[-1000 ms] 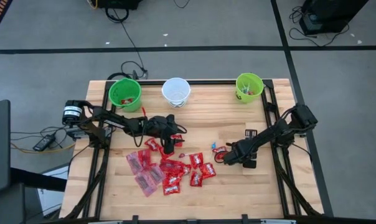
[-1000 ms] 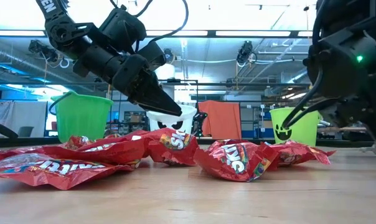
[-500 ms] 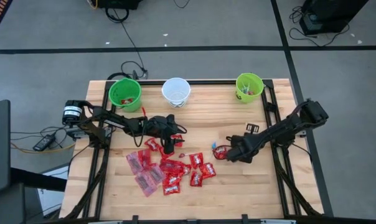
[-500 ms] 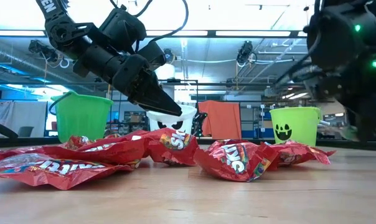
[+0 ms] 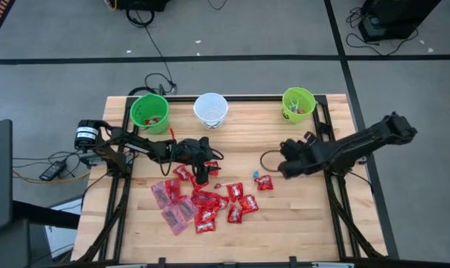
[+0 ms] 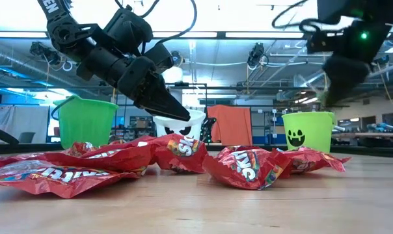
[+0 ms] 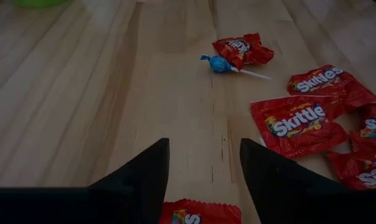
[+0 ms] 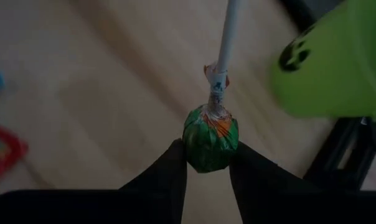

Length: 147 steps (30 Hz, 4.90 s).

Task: Sort candy by brand, put in halloween buckets
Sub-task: Put the green lollipop into the light green bucket, then put the blue lollipop into the light green bucket, then put the red lollipop into the light green bucket

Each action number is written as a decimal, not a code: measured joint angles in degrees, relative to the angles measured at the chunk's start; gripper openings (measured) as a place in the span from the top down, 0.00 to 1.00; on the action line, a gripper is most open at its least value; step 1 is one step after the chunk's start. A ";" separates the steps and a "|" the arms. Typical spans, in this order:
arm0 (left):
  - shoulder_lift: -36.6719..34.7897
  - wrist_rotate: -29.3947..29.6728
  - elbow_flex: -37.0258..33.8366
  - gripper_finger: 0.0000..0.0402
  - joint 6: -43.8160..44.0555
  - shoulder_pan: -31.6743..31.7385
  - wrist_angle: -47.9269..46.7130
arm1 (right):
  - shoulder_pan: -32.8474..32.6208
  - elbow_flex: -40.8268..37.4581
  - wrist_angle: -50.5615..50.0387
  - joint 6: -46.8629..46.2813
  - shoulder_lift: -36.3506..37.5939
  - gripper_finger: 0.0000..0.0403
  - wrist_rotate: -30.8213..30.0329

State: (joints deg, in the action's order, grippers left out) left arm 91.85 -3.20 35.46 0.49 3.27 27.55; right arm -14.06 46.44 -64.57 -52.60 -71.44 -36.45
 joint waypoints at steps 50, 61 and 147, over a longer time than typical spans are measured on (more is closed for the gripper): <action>0.00 0.00 0.00 0.50 1.29 0.00 1.35 | 42.36 0.08 27.65 44.83 11.43 0.35 33.51; 0.00 3.29 0.00 0.50 2.59 -0.02 1.37 | 26.72 0.08 37.28 38.65 8.35 0.41 33.75; 0.00 9.86 0.00 0.50 1.38 0.00 1.26 | 49.00 0.04 31.45 34.01 5.71 0.47 -3.44</action>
State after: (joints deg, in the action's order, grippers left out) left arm 91.85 6.65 35.46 1.87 3.27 28.81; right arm 34.94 46.48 -33.12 -18.58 -65.73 -39.89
